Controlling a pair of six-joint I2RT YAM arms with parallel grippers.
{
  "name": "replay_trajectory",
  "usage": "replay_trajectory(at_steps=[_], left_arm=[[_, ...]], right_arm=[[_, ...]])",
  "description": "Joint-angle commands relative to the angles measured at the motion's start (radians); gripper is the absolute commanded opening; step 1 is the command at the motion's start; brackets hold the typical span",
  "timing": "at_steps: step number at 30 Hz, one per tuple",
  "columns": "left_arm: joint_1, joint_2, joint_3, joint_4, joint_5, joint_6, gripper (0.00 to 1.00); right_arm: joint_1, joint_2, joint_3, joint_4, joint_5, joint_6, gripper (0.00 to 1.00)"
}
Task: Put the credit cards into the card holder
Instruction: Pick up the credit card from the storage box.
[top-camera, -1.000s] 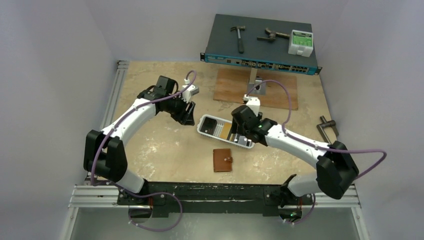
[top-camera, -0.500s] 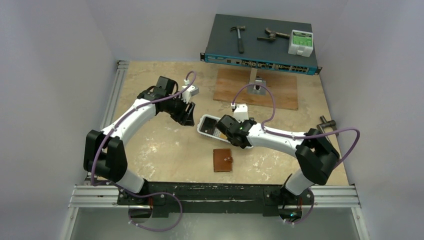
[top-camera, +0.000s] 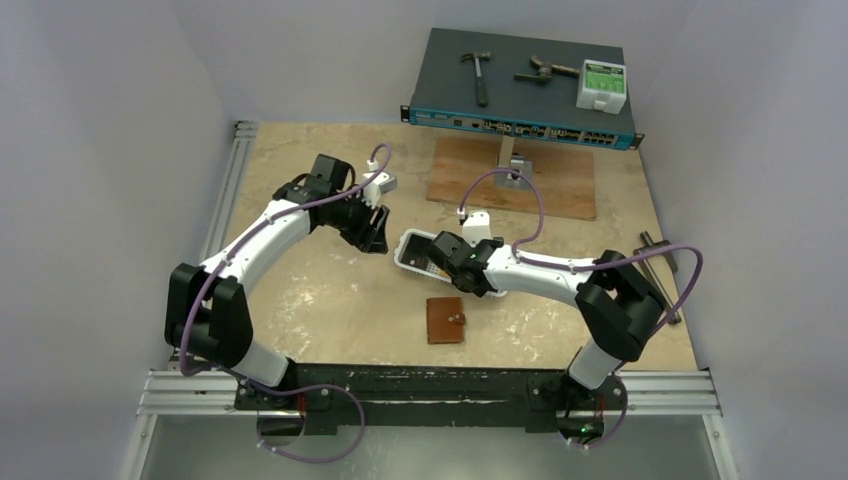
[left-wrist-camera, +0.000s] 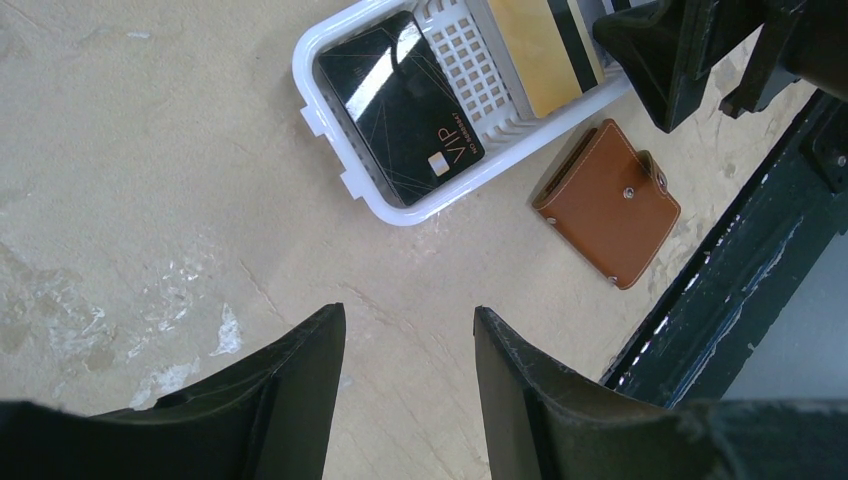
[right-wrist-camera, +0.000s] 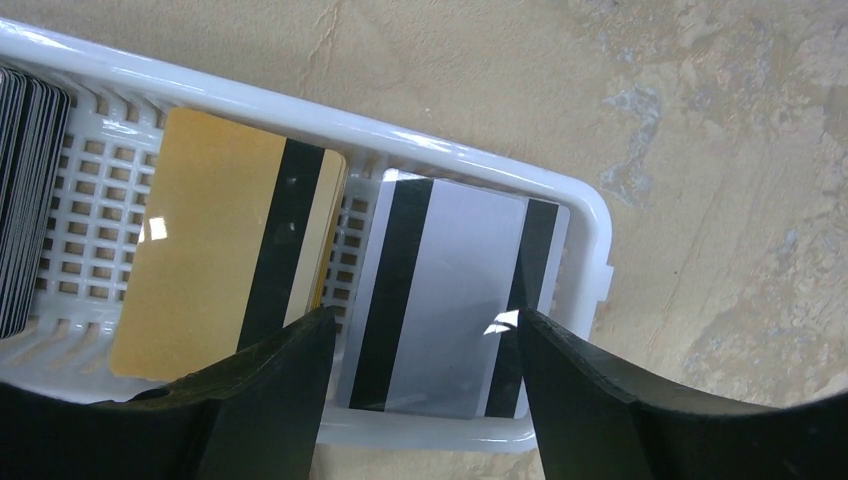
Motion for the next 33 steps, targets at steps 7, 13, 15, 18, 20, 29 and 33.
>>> replay_trajectory(at_steps=[7,13,15,18,20,29,33], left_arm=[[0.000,-0.045,-0.014,0.024,0.018,0.002,0.49],[-0.001,-0.045,-0.018,0.024,0.016,0.001,0.49],[-0.001,-0.043,-0.018,0.023,0.017,-0.002,0.49],[-0.001,-0.043,-0.018,0.023,0.018,-0.003,0.49],[-0.001,-0.045,-0.017,0.021,0.018,-0.003,0.49],[-0.001,-0.050,-0.015,0.014,0.015,-0.003,0.48],[0.000,-0.050,-0.017,0.013,0.014,0.001,0.48]], right_arm=[[0.008,0.029,0.010,-0.009,0.008,0.073,0.62],[0.008,0.013,-0.005,0.010,-0.016,0.081,0.50],[0.008,0.001,-0.008,0.011,-0.017,0.079,0.47],[0.008,-0.019,-0.015,0.010,-0.014,0.079,0.43],[0.007,-0.032,-0.013,-0.002,-0.009,0.085,0.41],[0.005,-0.100,-0.041,-0.033,0.020,0.082,0.37],[0.003,-0.097,-0.044,-0.035,0.018,0.075,0.42]])
